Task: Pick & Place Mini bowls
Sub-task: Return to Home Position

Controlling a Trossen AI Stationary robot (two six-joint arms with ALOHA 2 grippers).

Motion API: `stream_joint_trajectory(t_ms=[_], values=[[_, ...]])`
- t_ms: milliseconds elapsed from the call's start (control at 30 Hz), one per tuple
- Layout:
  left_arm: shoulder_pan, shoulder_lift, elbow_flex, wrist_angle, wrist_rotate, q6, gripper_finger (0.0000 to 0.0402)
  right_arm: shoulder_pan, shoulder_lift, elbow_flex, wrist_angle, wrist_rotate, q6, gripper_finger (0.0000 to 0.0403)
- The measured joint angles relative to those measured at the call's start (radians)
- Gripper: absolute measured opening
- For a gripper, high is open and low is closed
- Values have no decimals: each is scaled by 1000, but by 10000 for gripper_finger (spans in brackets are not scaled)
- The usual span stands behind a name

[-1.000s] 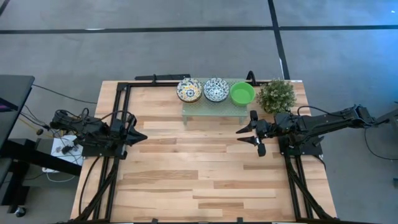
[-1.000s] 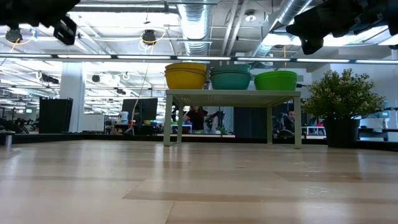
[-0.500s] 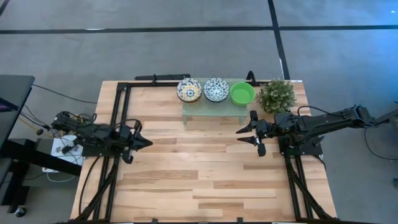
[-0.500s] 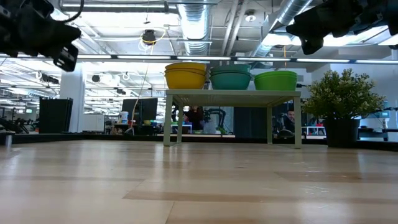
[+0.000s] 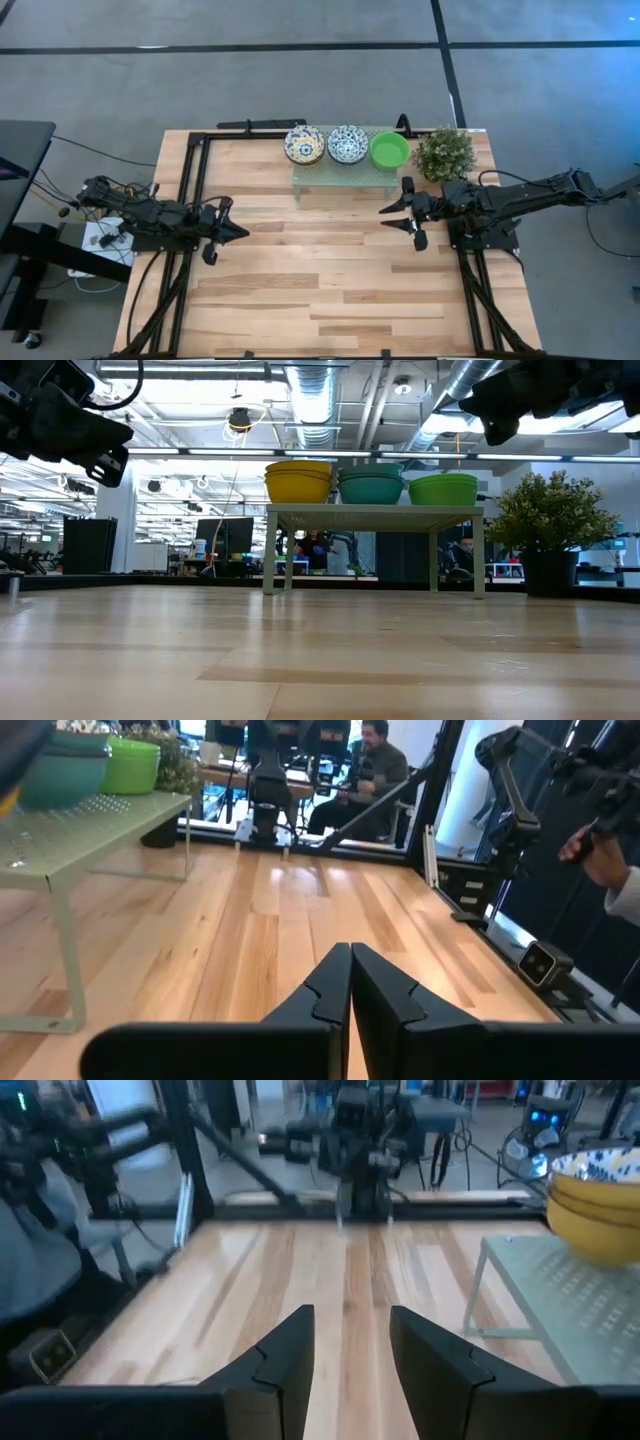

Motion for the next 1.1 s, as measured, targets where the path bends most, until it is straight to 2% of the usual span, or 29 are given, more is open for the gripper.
stream_joint_trajectory(t_ms=[100, 267, 400, 500, 633, 733, 833, 1100], values=[[0, 18, 0, 1, -1, 0, 12, 0, -5, 1, 69, -6, -7, 129], [0, 43, 0, 1, -1, 0, 12, 0, -75, 2, 113, -126, -76, 129], [0, 55, 0, 2, -1, 0, 12, -1, -99, -17, 94, -100, -17, 129], [0, 61, 0, 1, 0, 0, 12, -20, -143, -130, 206, -79, -23, 129], [0, 65, 0, 4, -1, 0, 12, -47, -266, -372, 458, -81, -7, 129], [0, 71, 0, 6, 0, 0, 12, -61, -343, -369, 412, -73, 19, 129], [0, 74, 0, 12, 0, 0, 12, -74, -387, -370, 385, -83, -25, 129], [0, 87, 0, 20, -1, 0, 12, -106, -545, -377, 143, -79, -35, 129]])
